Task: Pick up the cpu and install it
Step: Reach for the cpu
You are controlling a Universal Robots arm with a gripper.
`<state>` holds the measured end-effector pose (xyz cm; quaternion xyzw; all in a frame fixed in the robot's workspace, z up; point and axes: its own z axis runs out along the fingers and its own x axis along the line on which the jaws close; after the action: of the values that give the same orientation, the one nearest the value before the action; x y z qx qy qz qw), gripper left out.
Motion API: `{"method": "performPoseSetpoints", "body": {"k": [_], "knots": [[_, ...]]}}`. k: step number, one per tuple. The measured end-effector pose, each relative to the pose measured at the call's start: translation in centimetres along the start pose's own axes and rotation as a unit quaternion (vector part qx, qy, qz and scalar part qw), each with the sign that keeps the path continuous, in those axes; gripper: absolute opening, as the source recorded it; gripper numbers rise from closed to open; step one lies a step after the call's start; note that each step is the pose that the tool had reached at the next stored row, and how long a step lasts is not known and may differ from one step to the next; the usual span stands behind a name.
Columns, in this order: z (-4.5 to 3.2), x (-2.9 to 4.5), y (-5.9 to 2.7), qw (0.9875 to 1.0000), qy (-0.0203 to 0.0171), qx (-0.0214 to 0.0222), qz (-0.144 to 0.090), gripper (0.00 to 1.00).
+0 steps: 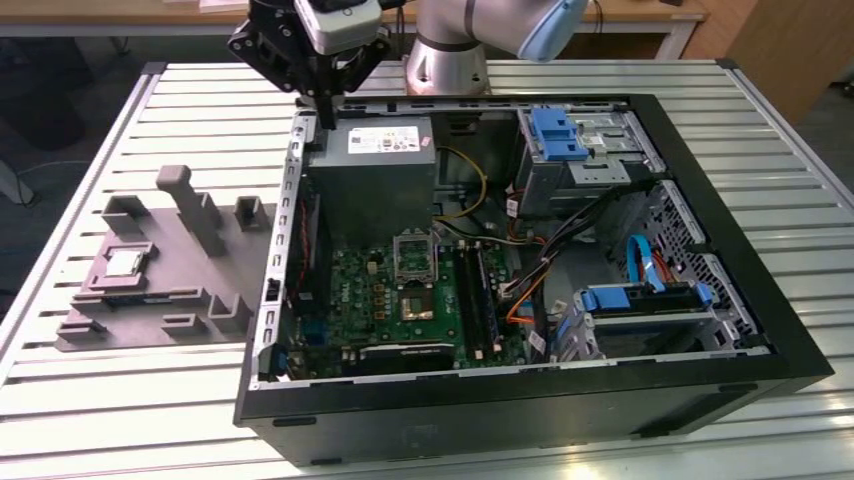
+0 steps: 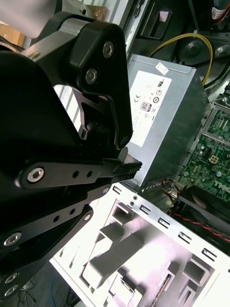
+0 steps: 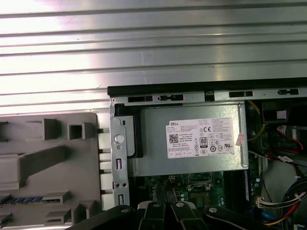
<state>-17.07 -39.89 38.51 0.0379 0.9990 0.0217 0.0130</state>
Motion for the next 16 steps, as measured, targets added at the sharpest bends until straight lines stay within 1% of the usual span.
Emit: {"method": "performPoseSetpoints", "body": {"k": [16], "knots": [[0.03, 0.33, -0.03, 1.0000, 0.0000, 0.0000, 0.000, 0.11]]}}
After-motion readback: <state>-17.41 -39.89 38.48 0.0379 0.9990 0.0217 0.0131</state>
